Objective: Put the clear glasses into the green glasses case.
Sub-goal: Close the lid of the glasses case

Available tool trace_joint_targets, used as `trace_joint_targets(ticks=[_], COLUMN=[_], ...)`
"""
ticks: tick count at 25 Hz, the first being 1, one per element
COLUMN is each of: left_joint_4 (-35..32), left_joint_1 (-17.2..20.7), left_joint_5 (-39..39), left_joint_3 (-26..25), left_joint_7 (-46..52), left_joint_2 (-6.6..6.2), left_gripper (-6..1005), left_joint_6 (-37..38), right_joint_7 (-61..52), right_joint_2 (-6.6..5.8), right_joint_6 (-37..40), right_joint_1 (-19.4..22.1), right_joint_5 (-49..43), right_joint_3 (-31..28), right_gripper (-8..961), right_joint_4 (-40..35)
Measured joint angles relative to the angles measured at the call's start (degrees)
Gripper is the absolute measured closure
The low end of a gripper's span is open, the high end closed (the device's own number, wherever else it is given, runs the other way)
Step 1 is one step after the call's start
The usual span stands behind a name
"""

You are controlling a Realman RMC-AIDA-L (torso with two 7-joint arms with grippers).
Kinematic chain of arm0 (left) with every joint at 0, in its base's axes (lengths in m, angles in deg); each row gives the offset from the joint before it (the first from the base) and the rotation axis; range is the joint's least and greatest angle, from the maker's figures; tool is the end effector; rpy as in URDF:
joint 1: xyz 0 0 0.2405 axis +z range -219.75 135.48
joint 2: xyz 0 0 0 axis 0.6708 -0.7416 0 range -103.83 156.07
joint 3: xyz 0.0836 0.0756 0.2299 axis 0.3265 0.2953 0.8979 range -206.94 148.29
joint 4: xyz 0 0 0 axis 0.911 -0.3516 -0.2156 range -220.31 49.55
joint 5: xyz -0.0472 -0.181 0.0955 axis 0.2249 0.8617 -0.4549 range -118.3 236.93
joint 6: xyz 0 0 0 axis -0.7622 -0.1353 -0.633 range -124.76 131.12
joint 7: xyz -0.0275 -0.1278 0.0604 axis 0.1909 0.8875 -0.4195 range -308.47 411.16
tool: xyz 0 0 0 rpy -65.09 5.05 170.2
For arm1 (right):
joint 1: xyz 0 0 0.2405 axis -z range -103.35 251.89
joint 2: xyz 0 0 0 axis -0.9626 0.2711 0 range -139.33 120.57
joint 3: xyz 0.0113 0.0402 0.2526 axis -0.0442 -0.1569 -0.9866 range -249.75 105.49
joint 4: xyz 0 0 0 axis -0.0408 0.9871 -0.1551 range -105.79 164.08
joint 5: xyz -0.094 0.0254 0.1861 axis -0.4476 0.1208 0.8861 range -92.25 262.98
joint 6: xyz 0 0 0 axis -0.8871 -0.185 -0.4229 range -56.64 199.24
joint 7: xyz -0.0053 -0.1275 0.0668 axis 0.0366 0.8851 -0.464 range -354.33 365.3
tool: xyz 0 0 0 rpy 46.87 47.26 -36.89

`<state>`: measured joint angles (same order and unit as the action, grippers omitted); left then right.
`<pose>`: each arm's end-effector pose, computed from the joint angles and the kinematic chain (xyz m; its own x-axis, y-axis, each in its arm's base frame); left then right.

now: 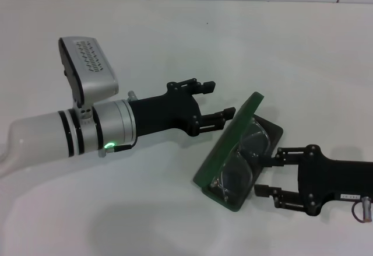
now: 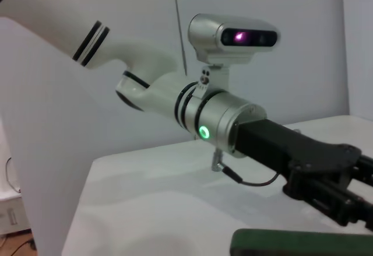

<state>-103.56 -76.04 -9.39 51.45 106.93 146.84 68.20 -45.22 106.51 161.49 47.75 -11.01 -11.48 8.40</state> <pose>-0.2314 0.3331 -0.0995 0.8135 0.2145 0.5405 0.3908 -0.8900 -0.2350 0.2766 0.2742 -0.0455 0.8409 -0.1086 -0.5301 -0.1918 -0.9759 -0.1044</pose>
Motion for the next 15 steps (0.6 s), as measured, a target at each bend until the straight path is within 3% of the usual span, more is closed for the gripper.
trace_joint_targets(ticks=[11, 15], left_joint_4=[0.4, 0.5], left_joint_1=[0.2, 0.0], left_joint_5=[1.3, 1.3], left_joint_3=[0.0, 0.0], left_joint_7=[0.0, 0.0], left_joint_2=[0.05, 0.05], left_gripper=[243, 243], left_joint_6=[0.0, 0.0], right_joint_7=[-1.3, -1.3], right_joint_2=[-1.16, -0.43], right_joint_6=[-2.7, -6.6], right_joint_1=[5.2, 4.7], right_joint_5=[-0.3, -2.5], right_joint_3=[-3.2, -2.5], right_gripper=[445, 445], right_joint_4=[-2.8, -1.7])
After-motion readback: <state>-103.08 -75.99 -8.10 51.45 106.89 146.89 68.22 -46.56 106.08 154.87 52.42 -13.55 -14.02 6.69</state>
